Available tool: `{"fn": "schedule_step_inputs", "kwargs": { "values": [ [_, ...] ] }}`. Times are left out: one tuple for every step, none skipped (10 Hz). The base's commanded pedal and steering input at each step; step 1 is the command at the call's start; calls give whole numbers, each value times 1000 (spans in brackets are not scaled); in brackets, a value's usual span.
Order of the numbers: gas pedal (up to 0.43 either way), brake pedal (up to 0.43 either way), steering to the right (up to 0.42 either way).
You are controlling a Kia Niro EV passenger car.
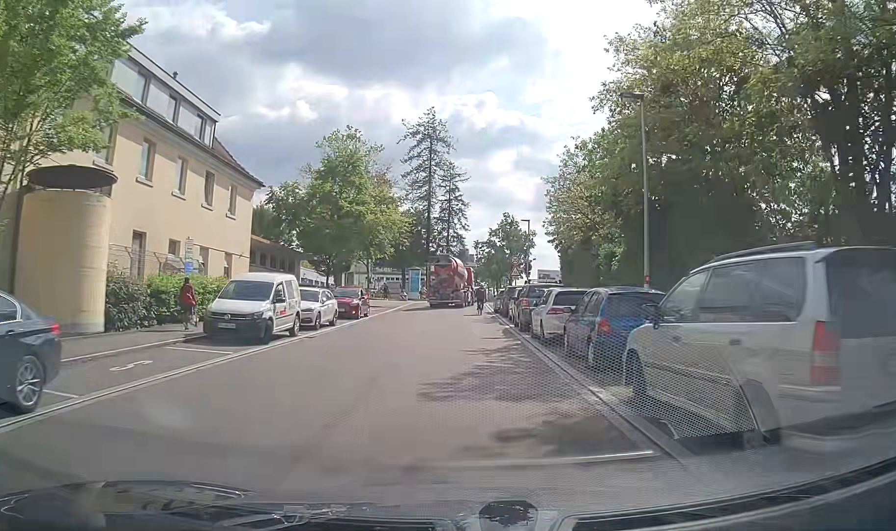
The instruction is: Follow the waypoints while adhering to traffic rules and regulations
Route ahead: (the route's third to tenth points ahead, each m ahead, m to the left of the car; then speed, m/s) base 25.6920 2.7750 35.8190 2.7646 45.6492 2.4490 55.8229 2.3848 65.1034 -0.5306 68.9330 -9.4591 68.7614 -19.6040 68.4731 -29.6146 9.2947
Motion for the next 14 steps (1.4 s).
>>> {"fn": "schedule_step_inputs", "kwargs": {
  "values": [
    [0,0,3],
    [0,0,3],
    [0,0,3],
    [0,0,3],
    [0,0,3],
    [0,0,3],
    [0,0,4],
    [0,0,4],
    [0,0,4],
    [0,0,4],
    [0,0,4],
    [0,0,4],
    [0,0,4],
    [0,0,4]
  ]
}}
